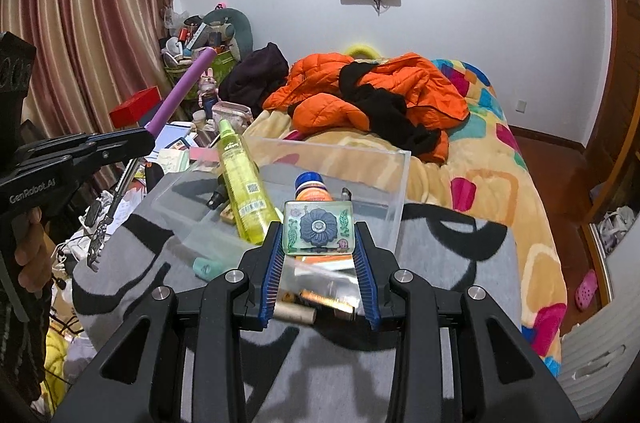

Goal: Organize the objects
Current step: 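Carry the back scratcher and green tin above the clear box, then lower the back scratcher and green tin into the box and open both grippers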

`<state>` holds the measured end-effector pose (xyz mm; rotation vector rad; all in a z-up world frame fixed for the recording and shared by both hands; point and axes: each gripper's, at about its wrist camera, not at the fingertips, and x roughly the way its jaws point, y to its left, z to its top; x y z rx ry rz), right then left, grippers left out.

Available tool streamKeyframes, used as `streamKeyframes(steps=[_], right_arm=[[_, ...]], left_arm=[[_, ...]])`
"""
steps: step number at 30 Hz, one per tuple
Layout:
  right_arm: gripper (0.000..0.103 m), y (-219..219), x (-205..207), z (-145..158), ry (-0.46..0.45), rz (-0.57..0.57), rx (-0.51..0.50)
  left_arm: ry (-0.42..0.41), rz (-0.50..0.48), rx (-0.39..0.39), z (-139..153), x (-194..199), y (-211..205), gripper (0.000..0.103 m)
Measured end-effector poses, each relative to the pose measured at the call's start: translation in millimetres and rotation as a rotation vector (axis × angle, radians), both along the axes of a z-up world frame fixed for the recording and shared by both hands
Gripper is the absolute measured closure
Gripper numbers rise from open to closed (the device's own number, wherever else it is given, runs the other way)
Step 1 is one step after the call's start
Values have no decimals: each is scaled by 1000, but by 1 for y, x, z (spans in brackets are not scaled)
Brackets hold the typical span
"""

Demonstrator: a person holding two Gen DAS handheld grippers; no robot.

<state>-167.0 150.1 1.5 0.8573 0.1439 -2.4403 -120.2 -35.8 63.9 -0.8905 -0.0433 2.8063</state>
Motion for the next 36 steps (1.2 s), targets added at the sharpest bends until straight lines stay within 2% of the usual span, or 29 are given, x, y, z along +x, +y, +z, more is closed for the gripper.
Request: streamKeyframes(steps=[8, 19, 22, 26, 36], right_arm=[[72, -11, -26, -9, -26, -1, 16], [72, -27, -56, -28, -68, -4, 53], [72, -31, -63, -33, -76, -4, 65], [72, -37, -68, -40, -88, -4, 89], [72, -44, -78, -52, -114, 1, 128]], left_arm=[[-39, 16, -32, -11, -36, -5, 93], [-19, -6, -170, -17, -73, 4, 93], [-11, -20, -224, -25, -79, 13, 93], [-37, -53, -253, -37, -87, 23, 93], [-133, -133, -222, -64, -97, 35, 93]])
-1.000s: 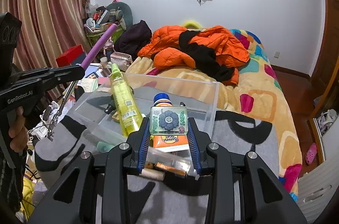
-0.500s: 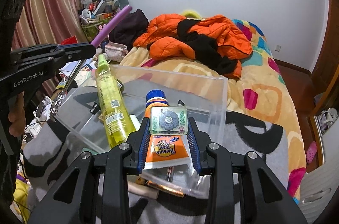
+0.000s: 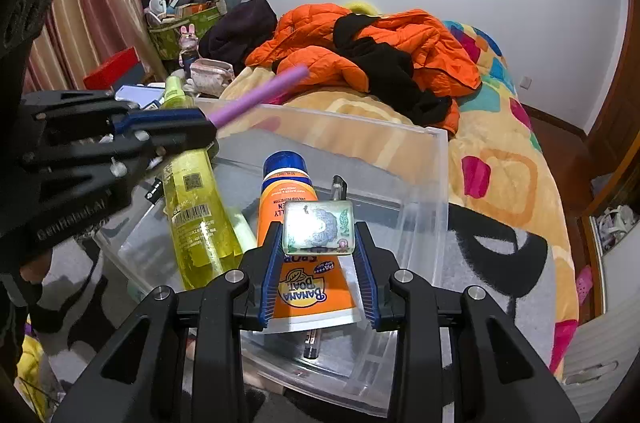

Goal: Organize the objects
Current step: 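Lower the back scratcher and green tin into the box and open both grippers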

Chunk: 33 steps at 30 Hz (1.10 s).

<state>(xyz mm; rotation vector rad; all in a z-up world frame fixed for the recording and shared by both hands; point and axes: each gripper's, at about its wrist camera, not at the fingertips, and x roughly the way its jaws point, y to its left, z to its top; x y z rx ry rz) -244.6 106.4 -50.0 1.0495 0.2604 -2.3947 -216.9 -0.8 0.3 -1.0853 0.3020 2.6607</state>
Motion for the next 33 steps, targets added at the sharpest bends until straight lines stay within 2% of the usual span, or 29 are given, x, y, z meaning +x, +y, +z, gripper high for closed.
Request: streamKeyframes(steps=[7, 17, 21, 24, 28, 33], right_arm=[[72, -8, -2, -2, 7, 4, 33], [72, -12, -3, -2, 8, -5, 65], [72, -11, -2, -2, 1, 2, 60], [71, -11, -1, -1, -2, 2, 61], [67, -10, 1, 0, 1, 0, 55], [60, -5, 7, 3, 8, -2, 42]], left_arm=[[-27, -9, 45, 0, 2, 1, 93], [4, 32, 141, 27, 18, -24, 93], [-27, 33, 158, 22, 25, -36, 85], [-64, 14, 142, 12, 31, -35, 84], [-84, -14, 95, 0, 38, -28, 73], [-90, -22, -7, -10, 39, -23, 72]])
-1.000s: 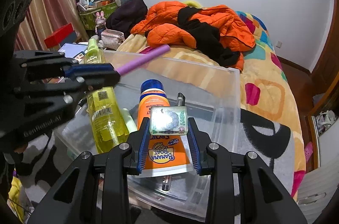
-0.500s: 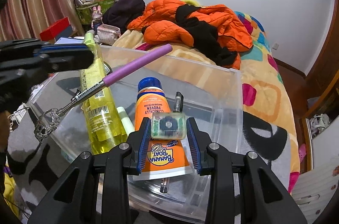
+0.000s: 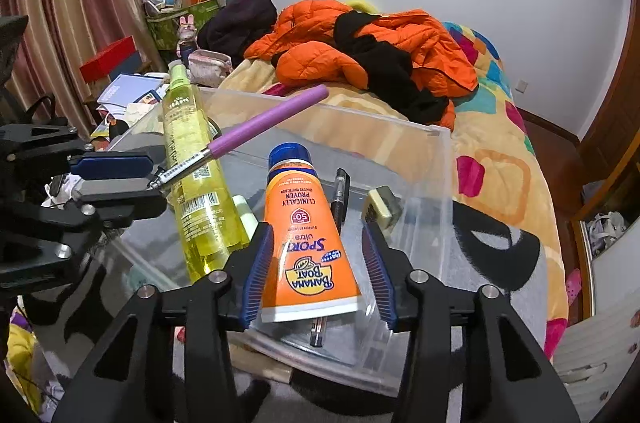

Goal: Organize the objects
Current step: 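Lower the back scratcher and green tin into the box and open both grippers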

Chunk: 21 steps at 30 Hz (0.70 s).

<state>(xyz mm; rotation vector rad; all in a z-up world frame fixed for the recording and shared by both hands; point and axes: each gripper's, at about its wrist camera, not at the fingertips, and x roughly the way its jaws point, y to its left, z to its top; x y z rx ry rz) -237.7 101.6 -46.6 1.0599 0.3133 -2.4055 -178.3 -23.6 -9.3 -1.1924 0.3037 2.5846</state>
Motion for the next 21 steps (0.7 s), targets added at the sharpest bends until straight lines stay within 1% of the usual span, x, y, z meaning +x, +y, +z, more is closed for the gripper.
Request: streamKeyframes(steps=[3, 8, 12, 14, 18, 19, 20, 21], right_arm=[[60, 5, 6, 2, 6, 0, -7], [58, 15, 17, 3, 4, -4, -25], [56, 22, 23, 7, -2, -2, -61], [51, 26, 28, 11, 7, -7, -69], [48, 39, 39, 20, 28, -7, -88], [44, 42, 42, 22, 38, -16, -82], [41, 45, 45, 23, 50, -24, -76], [41, 48, 48, 24, 61, -32, -70]], left_arm=[[-5, 27, -19, -1, -3, -10, 71], [9, 86, -20, 2, -5, -26, 71], [3, 80, 5, 4, -7, -30, 72], [10, 77, 8, 6, -4, -27, 72], [35, 60, 41, 19, 8, -23, 71], [46, 54, 47, 23, 13, -20, 71], [57, 51, 51, 26, 18, -19, 71], [67, 48, 58, 30, 23, -17, 67]])
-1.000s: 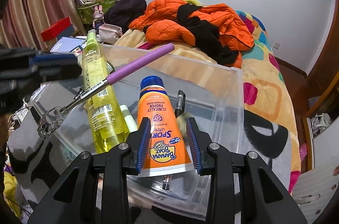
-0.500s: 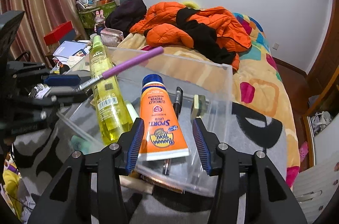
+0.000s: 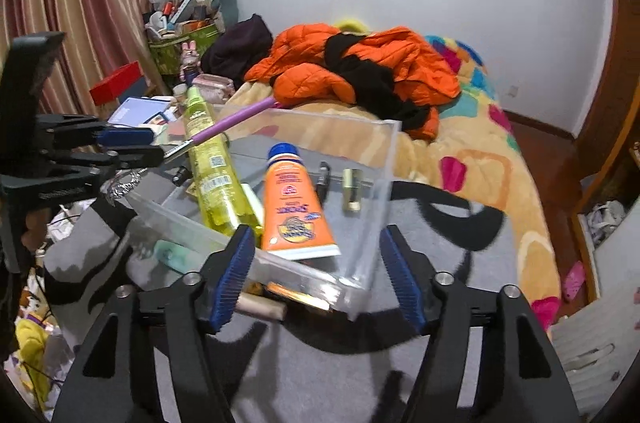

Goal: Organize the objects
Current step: 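Lower the back scratcher and green tin into the box and open both grippers, then move the left gripper to the pale teal bottle while the right approaches the beige tube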

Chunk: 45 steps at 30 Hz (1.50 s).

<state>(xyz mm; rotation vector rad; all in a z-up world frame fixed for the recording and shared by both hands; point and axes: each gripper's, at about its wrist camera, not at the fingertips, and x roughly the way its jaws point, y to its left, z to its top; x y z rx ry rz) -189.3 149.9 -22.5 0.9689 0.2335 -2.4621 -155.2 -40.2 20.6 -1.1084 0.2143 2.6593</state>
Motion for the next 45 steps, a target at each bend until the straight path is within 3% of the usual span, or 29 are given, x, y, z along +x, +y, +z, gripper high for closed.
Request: streamKeyframes(steps=[3, 7, 16, 24, 31, 37, 45], right_arm=[[40, 7, 5, -1, -1, -11, 6], [40, 15, 9, -9, -18, -30, 20], [40, 28, 10, -50, -128, -68, 29], [40, 21, 7, -63, -162, -70, -9], [40, 3, 9, -67, -193, -24, -41], [42, -12, 15, -70, -205, 24, -46], [58, -19, 19, -74, -227, 73, -59]], left_arm=[[20, 0, 37, 8, 15, 4, 57], [22, 6, 76, 8, 34, 8, 54], [-54, 18, 107, -28, 66, 21, 48], [-167, 97, 142, -70, 51, 10, 48], [-197, 126, 168, -87, 35, 10, 48], [-192, 69, 227, -87, 37, 16, 48], [-242, -39, 299, -86, 53, 27, 52]])
